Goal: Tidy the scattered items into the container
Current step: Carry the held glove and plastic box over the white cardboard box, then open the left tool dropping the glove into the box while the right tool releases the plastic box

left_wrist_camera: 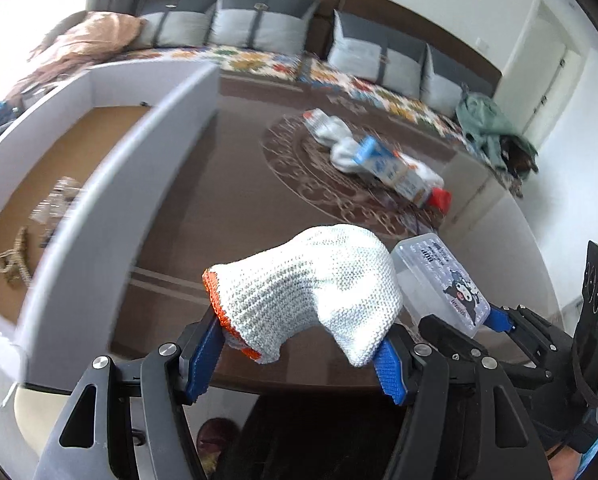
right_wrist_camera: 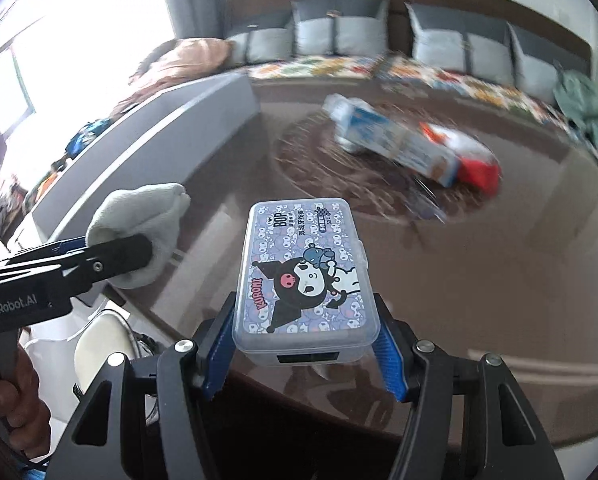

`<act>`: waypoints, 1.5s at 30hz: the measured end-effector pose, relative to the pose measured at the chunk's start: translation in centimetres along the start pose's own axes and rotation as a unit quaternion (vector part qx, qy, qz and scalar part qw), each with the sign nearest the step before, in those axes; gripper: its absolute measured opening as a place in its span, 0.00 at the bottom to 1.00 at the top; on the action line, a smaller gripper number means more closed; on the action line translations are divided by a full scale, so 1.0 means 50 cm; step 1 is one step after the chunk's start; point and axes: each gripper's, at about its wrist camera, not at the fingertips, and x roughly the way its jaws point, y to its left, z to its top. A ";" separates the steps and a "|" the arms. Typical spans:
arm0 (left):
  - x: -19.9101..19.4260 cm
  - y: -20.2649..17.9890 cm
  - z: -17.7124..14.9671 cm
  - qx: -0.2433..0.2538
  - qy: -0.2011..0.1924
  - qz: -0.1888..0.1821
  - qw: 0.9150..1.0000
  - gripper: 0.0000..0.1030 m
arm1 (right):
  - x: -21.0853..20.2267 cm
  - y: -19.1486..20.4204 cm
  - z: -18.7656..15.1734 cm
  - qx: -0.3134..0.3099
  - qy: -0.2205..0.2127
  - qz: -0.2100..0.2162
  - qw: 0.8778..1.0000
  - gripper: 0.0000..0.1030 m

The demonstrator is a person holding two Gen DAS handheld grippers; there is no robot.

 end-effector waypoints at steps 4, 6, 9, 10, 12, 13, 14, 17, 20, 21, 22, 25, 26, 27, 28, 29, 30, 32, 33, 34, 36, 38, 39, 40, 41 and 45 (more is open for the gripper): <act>-0.031 0.054 0.016 -0.030 -0.009 0.007 0.999 0.63 | 0.006 0.064 0.037 -0.034 -0.010 0.019 0.999 0.59; -0.044 0.083 0.023 -0.049 -0.011 0.008 0.999 0.63 | 0.008 0.094 0.057 -0.047 -0.018 0.029 0.998 0.59; -0.075 0.129 0.038 -0.073 -0.022 0.015 0.997 0.63 | 0.011 0.139 0.087 -0.066 -0.030 0.045 0.996 0.59; -0.086 0.144 0.045 -0.079 -0.027 0.020 0.996 0.63 | 0.013 0.153 0.097 -0.072 -0.034 0.051 0.996 0.59; -0.104 0.177 0.060 -0.096 -0.037 0.032 0.994 0.63 | 0.015 0.183 0.117 -0.085 -0.041 0.061 0.994 0.59; -0.112 0.196 0.068 -0.105 -0.042 0.038 0.993 0.63 | 0.016 0.198 0.128 -0.092 -0.045 0.066 0.993 0.59; -0.117 0.214 0.075 -0.113 -0.046 0.044 0.992 0.63 | 0.016 0.210 0.140 -0.096 -0.051 0.072 0.992 0.59; -0.125 0.277 0.104 -0.138 -0.056 0.068 0.986 0.63 | 0.017 0.246 0.182 -0.104 -0.071 0.089 0.988 0.59; -0.124 0.333 0.137 -0.158 -0.062 0.083 0.982 0.63 | 0.033 0.287 0.216 -0.117 -0.076 0.110 0.984 0.59; -0.124 0.351 0.149 -0.164 -0.064 0.088 0.980 0.63 | 0.040 0.302 0.228 -0.121 -0.076 0.118 0.983 0.59; -0.122 0.370 0.164 -0.169 -0.065 0.093 0.979 0.63 | 0.047 0.315 0.238 -0.124 -0.076 0.124 0.982 0.59; -0.114 0.408 0.195 -0.180 -0.064 0.092 0.977 0.63 | 0.067 0.352 0.265 -0.136 -0.077 0.135 0.978 0.59; -0.108 0.417 0.204 -0.182 -0.063 0.095 0.977 0.63 | 0.074 0.361 0.275 -0.140 -0.079 0.136 0.978 0.59; -0.101 0.425 0.213 -0.183 -0.061 0.099 0.976 0.63 | 0.081 0.371 0.285 -0.144 -0.081 0.137 0.977 0.59; -0.094 0.433 0.222 -0.184 -0.059 0.103 0.976 0.63 | 0.092 0.379 0.298 -0.147 -0.081 0.137 0.976 0.59; -0.086 0.443 0.231 -0.188 -0.056 0.106 0.975 0.63 | 0.105 0.388 0.313 -0.149 -0.081 0.136 0.976 0.59; -0.079 0.452 0.239 -0.192 -0.054 0.108 0.974 0.63 | 0.118 0.392 0.324 -0.149 -0.079 0.135 0.976 0.59; -0.064 0.465 0.255 -0.197 -0.050 0.111 0.973 0.63 | 0.145 0.399 0.349 -0.147 -0.073 0.135 0.977 0.59; -0.057 0.470 0.262 -0.198 -0.048 0.114 0.972 0.63 | 0.164 0.402 0.364 -0.146 -0.070 0.135 0.978 0.59; -0.045 0.476 0.272 -0.198 -0.043 0.117 0.972 0.63 | 0.177 0.404 0.376 -0.146 -0.067 0.135 0.978 0.59; -0.020 0.488 0.293 -0.199 -0.033 0.120 0.972 0.63 | 0.215 0.409 0.408 -0.148 -0.061 0.136 0.978 0.59; 0.006 0.502 0.310 -0.204 -0.023 0.121 0.971 0.63 | 0.249 0.414 0.434 -0.148 -0.054 0.136 0.978 0.59; 0.020 0.510 0.318 -0.207 -0.017 0.122 0.971 0.63 | 0.273 0.417 0.448 -0.148 -0.046 0.136 0.978 0.59; 0.034 0.519 0.326 -0.210 -0.013 0.123 0.970 0.63 | 0.297 0.421 0.463 -0.148 -0.037 0.137 0.979 0.59; 0.047 0.529 0.332 -0.214 -0.009 0.125 0.969 0.63 | 0.316 0.424 0.474 -0.147 -0.029 0.139 0.979 0.59; 0.097 0.568 0.346 -0.232 -0.001 0.145 0.962 0.63 | 0.403 0.435 0.513 -0.125 0.010 0.137 0.983 0.60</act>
